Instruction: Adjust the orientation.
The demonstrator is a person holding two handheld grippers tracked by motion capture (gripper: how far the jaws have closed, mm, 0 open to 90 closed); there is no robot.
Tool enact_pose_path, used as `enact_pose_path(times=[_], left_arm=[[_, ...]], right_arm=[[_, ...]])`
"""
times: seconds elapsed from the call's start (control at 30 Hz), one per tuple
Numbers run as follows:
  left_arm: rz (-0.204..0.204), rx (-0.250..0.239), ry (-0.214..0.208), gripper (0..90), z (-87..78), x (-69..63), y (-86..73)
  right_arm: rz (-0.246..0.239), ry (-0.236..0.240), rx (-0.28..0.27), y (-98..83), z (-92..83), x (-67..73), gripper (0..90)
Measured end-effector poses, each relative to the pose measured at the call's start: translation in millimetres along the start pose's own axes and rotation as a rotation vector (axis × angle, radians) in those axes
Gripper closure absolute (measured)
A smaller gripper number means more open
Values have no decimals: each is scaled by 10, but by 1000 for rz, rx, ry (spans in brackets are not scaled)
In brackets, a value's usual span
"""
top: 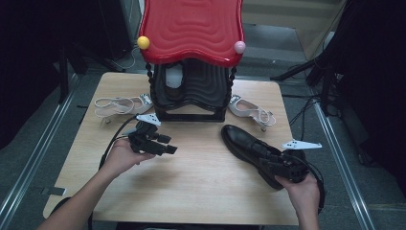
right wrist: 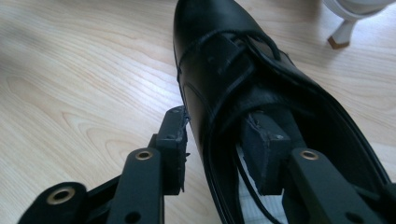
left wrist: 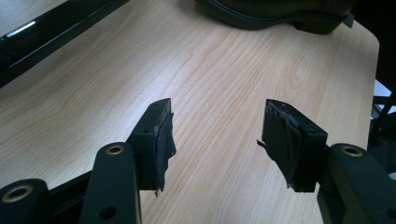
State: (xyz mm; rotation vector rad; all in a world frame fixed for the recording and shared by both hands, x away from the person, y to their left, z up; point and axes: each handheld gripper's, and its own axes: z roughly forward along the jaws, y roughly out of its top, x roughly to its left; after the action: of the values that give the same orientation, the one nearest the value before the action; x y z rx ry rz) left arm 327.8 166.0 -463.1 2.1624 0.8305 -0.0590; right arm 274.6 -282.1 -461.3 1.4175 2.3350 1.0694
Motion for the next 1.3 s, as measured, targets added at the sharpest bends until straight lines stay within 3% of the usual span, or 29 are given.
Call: enact_pose_path(times=[0.1,0.2,0.33,0.4,0.5,0.6,0.83,1.0,1.3], left_arm=[[-8,-1,0,436,-13,1,-26],[-13,-1,6,437,-30,3,-53],[-20,-3,15,437,-61,4,-102],[-19,-11,21,437,-83,-7,-130],[-14,-19,32,438,-115,-12,-166],[-32,-27,34,437,-138,3,-196],[-49,-31,44,432,-167,7,-246],[-65,-34,54,431,-190,7,-296],[-95,-44,71,429,-256,6,-398]], right_arm=[[5,-8,21,39,76,1,638],[41,18,72,91,234,-16,646],[28,34,99,138,347,5,712],[30,46,111,175,357,6,760],[72,90,119,203,351,-27,813],[65,96,122,216,320,-12,818],[19,135,110,322,317,180,817],[-21,187,125,432,442,350,813],[-101,240,153,619,697,636,812]])
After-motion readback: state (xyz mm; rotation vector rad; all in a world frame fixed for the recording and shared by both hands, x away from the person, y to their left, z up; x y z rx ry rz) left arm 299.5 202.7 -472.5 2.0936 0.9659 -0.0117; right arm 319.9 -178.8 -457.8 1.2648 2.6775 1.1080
